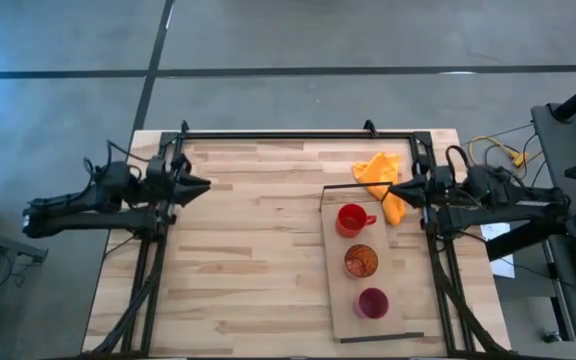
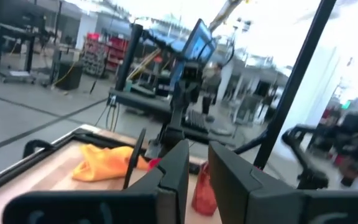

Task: Stack small to large cups/mugs on shelf
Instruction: Return to Home Position

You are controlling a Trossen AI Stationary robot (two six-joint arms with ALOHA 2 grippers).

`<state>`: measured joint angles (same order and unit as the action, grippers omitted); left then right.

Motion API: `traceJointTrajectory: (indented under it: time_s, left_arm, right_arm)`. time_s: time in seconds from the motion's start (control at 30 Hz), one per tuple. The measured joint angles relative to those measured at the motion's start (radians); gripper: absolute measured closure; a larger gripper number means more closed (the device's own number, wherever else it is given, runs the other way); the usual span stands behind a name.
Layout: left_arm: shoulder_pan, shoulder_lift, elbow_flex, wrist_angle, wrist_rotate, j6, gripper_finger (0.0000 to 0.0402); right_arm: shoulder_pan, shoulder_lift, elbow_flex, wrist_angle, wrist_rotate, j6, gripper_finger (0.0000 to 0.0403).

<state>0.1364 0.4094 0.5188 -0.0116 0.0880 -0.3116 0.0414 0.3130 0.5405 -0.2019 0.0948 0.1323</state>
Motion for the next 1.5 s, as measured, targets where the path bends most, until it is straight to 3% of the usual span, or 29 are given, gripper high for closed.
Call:
traceJointTrajectory:
  time_s: [0.3,0.43,0.6,0.73,0.9,1.03,1.33,1.5]
  left_arm:
    - [0.000,-0.142,-0.262,0.396,-0.010,-0.024,0.0354]
    - [0.000,-0.195,-0.333,0.455,-0.010,-0.025,0.0354]
    - [0.000,-0.257,-0.365,0.449,-0.010,-0.050,0.0354]
    - [0.000,-0.308,-0.392,0.445,-0.012,-0.049,0.0354]
    - [0.000,-0.384,-0.413,0.309,-0.043,-0.068,0.0354]
    - [0.000,-0.384,-0.414,0.284,-0.071,-0.071,0.0354]
    - [0.001,-0.384,-0.411,0.193,-0.132,-0.040,0.0354]
    - [0.001,-0.384,-0.411,0.147,-0.151,-0.047,0.0354]
  right_arm:
    - [0.000,-0.169,-0.137,0.076,-0.009,0.009,0.0394]
    - [0.000,-0.231,-0.197,0.138,-0.064,0.002,0.0394]
    - [0.000,-0.312,-0.266,0.142,-0.068,0.043,0.0394]
    - [0.000,-0.307,-0.291,0.147,-0.068,0.051,0.0394]
    - [0.000,-0.313,-0.313,0.144,-0.068,0.077,0.0394]
    - [0.000,-0.311,-0.308,0.131,-0.069,0.069,0.0394]
    - [0.000,-0.313,-0.253,-0.072,-0.068,0.098,0.0394]
    - [0.000,-0.313,-0.235,-0.080,-0.068,0.095,0.0394]
